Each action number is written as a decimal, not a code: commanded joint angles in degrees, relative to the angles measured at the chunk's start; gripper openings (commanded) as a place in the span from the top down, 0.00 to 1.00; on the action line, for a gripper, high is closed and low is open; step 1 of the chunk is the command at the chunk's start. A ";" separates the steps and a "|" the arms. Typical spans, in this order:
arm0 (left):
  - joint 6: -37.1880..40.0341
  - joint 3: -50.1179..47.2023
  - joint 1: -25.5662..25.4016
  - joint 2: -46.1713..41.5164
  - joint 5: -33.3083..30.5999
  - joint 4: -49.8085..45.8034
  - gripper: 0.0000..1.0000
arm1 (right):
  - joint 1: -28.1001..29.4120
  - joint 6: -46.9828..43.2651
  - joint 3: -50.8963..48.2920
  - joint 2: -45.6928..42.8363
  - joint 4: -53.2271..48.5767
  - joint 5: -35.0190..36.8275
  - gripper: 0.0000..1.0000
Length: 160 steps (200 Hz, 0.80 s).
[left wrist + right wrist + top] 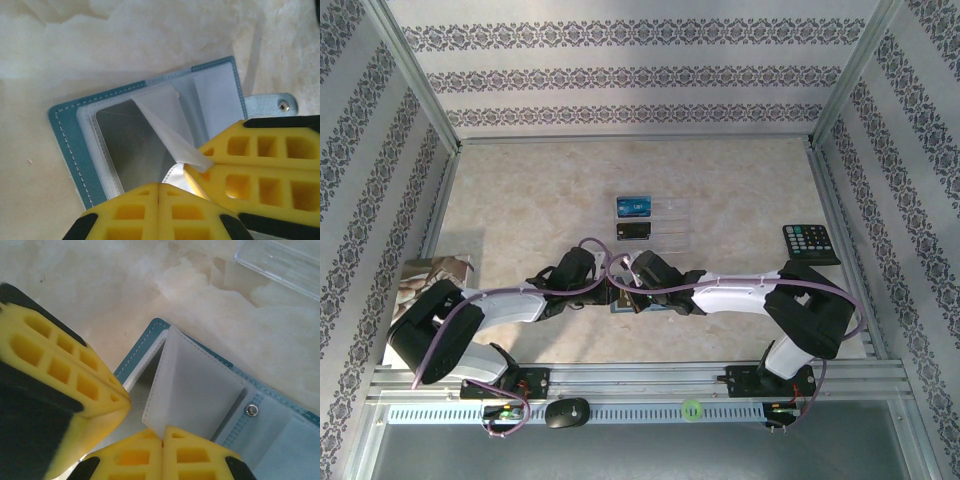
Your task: Take the credit cards out of the card holder
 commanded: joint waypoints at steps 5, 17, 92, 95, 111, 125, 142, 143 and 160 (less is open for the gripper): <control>0.10 2.11 -0.86 2.20 1.32 -1.32 1.00 | -0.64 1.84 -1.21 -1.55 2.49 -1.16 1.00; 0.42 2.69 -0.89 2.46 0.45 -3.56 1.00 | -0.71 2.28 -1.54 -1.76 2.74 -1.00 1.00; 0.64 3.93 -0.85 7.19 2.93 -6.18 1.00 | -1.92 10.47 -8.85 -9.21 2.67 7.86 0.91; 0.69 3.96 -0.85 7.17 2.90 -6.11 1.00 | -2.14 11.11 -9.28 -9.68 2.43 8.89 0.89; 0.95 4.10 -0.85 7.21 2.94 -6.26 1.00 | -4.12 14.94 -9.99 -12.18 -1.11 13.86 0.80; 0.99 4.09 -0.86 7.12 3.10 -6.25 1.00 | -5.33 18.71 -10.38 -15.67 -5.84 18.20 0.68; 1.42 4.28 -0.85 6.75 3.25 -6.27 1.00 | -5.72 17.97 -12.53 -21.41 -3.96 16.59 0.59; 1.47 4.26 -0.89 6.74 3.23 -6.27 1.00 | -5.73 17.76 -12.60 -21.81 -3.75 16.26 0.59; 2.03 4.60 -0.85 6.67 3.48 -6.62 1.00 | -7.45 13.96 -11.24 -24.35 -0.66 5.20 0.58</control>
